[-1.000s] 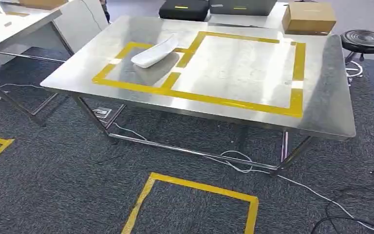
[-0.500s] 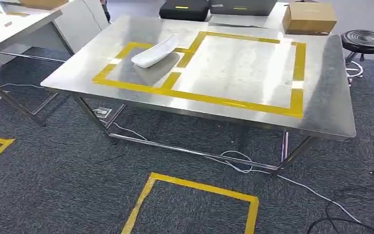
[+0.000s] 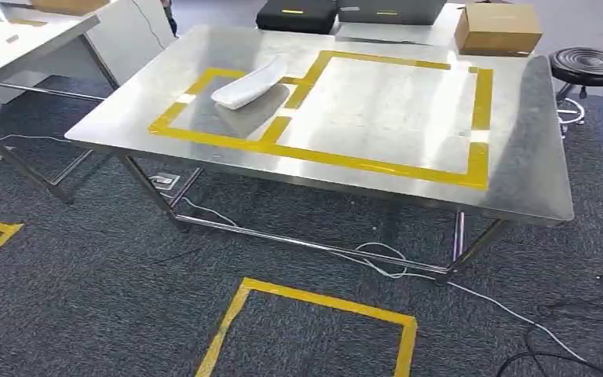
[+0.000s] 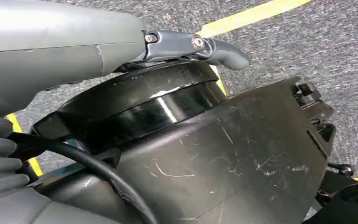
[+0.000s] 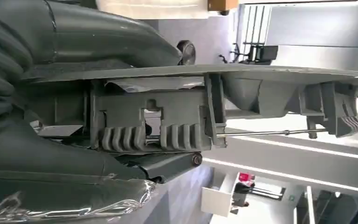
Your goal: Take the parts from the cabinet and place them on the table.
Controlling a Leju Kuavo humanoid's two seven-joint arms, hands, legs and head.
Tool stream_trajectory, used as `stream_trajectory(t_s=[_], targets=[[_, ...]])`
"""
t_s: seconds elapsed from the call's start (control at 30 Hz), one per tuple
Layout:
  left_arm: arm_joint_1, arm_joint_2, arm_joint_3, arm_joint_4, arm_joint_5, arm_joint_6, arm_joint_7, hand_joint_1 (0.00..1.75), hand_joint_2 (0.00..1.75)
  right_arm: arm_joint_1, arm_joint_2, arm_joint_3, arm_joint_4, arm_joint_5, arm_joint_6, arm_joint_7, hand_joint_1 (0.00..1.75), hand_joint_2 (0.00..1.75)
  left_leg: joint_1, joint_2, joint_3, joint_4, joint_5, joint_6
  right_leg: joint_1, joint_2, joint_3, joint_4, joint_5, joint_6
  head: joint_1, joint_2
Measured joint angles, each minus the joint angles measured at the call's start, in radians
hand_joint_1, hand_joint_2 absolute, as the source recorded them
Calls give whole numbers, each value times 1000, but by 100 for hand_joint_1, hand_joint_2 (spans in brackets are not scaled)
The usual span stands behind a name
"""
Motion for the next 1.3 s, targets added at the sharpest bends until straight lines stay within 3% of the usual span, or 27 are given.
stream_trajectory(t_s=[0.7, 0.9, 1.03, 1.13, 1.17, 1.2, 1.23, 1.3], targets=[[0, 0, 0, 0, -2, 2, -2, 0, 175, -11, 0, -8, 0, -5, 19, -5, 175, 175, 0, 0, 0, 0, 0, 0, 0, 0, 0, 0, 0, 0, 0, 0], [0, 0, 0, 0, -5, 4, -6, 0, 175, -11, 0, -9, 0, -7, 43, -5, 175, 175, -4, 0, -1, 2, -3, 5, -5, 0, 0, -2, 2, 3, 0, 0], [0, 0, 0, 0, -5, 4, -6, 0, 175, -11, 0, -10, 0, -7, 55, -5, 175, 175, -7, 0, -3, 8, -6, 12, -8, 0, 0, -2, 4, 9, 0, 0], [0, 0, 0, 0, -5, 4, -6, 0, 175, -11, 0, -13, 0, -7, 56, -5, 175, 175, -9, 0, -7, 8, -4, 20, -10, 0, 2, -11, 8, 19, -1, 0], [0, -2, 0, 0, -5, 4, -6, 0, 175, -11, 0, -13, 0, -7, 56, -5, 175, 175, -4, 1, -4, -5, 4, 26, -4, 1, 4, -13, 8, 24, 0, 0], [0, -4, 0, 0, -5, 4, -6, 0, 175, -10, 0, -16, 0, -7, 58, -5, 175, 175, 4, 3, 5, -14, 12, 28, -5, 2, -6, 0, -1, 25, 1, 0], [0, -3, 0, 0, -6, 4, -6, 0, 175, -11, 0, -17, 0, -7, 58, -6, 175, 175, 8, 4, 6, -16, 12, 30, -5, 2, -24, 41, -31, 27, 7, 0], [0, -3, 0, 0, -6, 5, -6, 0, 175, -11, 0, -17, 0, -8, 60, -8, 175, 175, 10, 4, 7, -16, 9, 32, -7, 2, -96, 196, -101, 35, 8, 0]])
